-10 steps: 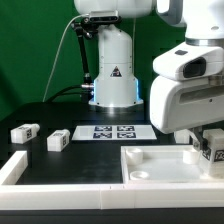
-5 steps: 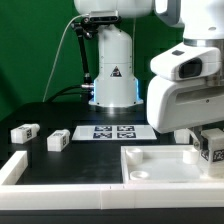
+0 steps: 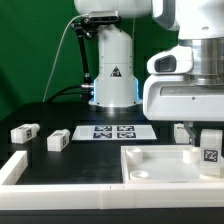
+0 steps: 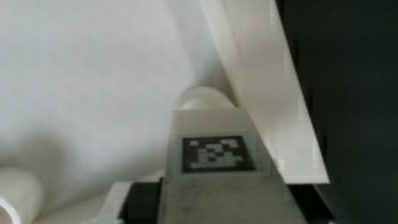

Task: Assemble one leg

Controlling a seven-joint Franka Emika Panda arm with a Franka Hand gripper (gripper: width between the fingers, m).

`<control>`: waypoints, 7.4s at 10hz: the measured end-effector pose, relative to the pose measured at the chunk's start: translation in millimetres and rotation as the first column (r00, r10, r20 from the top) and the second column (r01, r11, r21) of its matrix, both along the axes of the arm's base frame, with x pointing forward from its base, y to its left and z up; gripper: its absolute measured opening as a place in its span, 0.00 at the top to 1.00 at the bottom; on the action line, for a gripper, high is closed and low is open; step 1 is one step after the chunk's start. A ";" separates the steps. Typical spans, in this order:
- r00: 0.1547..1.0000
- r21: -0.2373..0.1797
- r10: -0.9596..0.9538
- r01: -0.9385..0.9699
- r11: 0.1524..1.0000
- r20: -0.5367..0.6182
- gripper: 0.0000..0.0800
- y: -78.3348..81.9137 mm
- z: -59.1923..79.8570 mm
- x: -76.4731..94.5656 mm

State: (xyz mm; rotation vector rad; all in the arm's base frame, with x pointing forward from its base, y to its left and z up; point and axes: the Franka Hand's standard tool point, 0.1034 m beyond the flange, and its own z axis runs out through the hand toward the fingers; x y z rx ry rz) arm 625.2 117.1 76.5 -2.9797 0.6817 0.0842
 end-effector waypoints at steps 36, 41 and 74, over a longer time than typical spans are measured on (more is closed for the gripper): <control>0.946 0.003 -0.323 0.323 0.946 0.006 0.64 -5.5 -5.6 6.2; 0.671 -0.006 -0.740 0.741 0.672 -0.049 0.64 -9.2 -6.1 3.9; 0.949 0.060 -0.316 0.315 0.947 0.011 0.64 -7.7 -6.7 1.0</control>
Offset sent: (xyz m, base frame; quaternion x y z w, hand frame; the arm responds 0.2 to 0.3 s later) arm -0.0044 -0.0036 0.0016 -0.0072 0.0159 0.3073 0.9515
